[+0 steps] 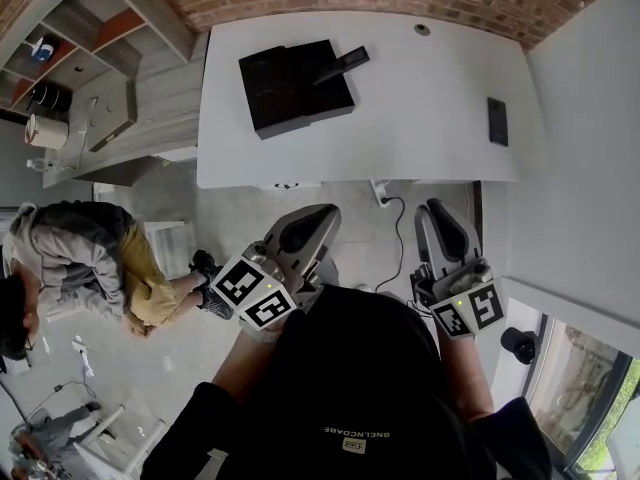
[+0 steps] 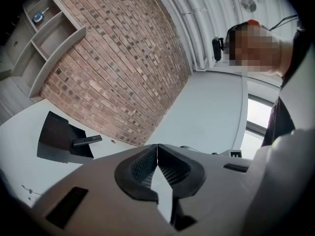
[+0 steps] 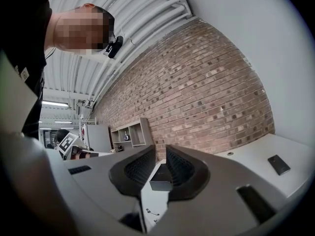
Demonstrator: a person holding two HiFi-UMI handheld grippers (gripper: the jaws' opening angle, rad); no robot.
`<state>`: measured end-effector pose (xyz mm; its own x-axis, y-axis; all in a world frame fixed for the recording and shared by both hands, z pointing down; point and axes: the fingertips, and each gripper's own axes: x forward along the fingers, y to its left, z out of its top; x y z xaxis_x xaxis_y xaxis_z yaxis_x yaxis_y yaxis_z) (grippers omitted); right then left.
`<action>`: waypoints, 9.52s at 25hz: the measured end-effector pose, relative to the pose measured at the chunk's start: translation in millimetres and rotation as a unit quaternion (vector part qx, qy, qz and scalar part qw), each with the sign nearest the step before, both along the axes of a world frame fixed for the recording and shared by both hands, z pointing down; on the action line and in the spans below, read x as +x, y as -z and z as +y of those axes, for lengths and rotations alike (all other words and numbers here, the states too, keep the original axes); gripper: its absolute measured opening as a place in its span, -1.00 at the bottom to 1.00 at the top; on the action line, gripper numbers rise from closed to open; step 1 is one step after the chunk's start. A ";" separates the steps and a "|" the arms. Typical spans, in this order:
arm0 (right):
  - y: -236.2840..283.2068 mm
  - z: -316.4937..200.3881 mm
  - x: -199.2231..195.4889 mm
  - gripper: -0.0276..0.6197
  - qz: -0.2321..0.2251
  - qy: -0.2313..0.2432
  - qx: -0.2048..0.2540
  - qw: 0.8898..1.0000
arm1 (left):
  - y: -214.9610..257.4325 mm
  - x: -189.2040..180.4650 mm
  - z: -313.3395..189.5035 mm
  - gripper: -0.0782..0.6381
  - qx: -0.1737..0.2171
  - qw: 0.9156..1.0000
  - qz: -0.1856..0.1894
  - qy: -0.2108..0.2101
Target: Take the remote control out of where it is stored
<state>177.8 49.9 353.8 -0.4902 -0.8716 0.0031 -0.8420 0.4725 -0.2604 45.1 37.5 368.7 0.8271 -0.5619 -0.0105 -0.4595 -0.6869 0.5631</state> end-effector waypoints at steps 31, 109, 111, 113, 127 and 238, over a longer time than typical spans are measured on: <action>-19.0 -130.6 -106.9 -0.74 0.045 0.010 -0.053 0.998 | -18.3 -109.9 -114.7 -0.76 -0.052 0.999 0.013 -0.005; -325.8 -380.0 -124.9 0.05 0.640 0.489 -0.144 0.574 | -15.3 -188.5 -133.0 -0.76 -0.075 0.926 -0.028 0.370; -331.9 -385.4 -123.5 0.05 0.646 0.489 -0.149 0.567 | -17.4 -189.1 -134.2 -0.76 -0.077 0.925 -0.029 0.371; -337.5 -390.4 -121.9 0.05 0.648 0.489 -0.157 0.563 | -19.5 -189.9 -135.5 -0.76 -0.080 0.924 -0.028 0.373; -367.7 -394.0 -108.3 0.05 0.688 0.499 -0.184 0.494 | -21.8 -197.0 -136.2 -0.76 -0.085 0.916 -0.028 0.390; 111.9 -238.2 -33.4 -0.16 -0.096 0.155 0.063 0.981 | 42.5 -35.1 -211.8 -0.76 0.013 1.000 0.004 -0.001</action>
<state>144.4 -188.4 241.9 -0.7126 -0.6686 -0.2125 -0.5945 0.7364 -0.3230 10.0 -174.2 326.2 0.8279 -0.5600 -0.0321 -0.4537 -0.7021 0.5489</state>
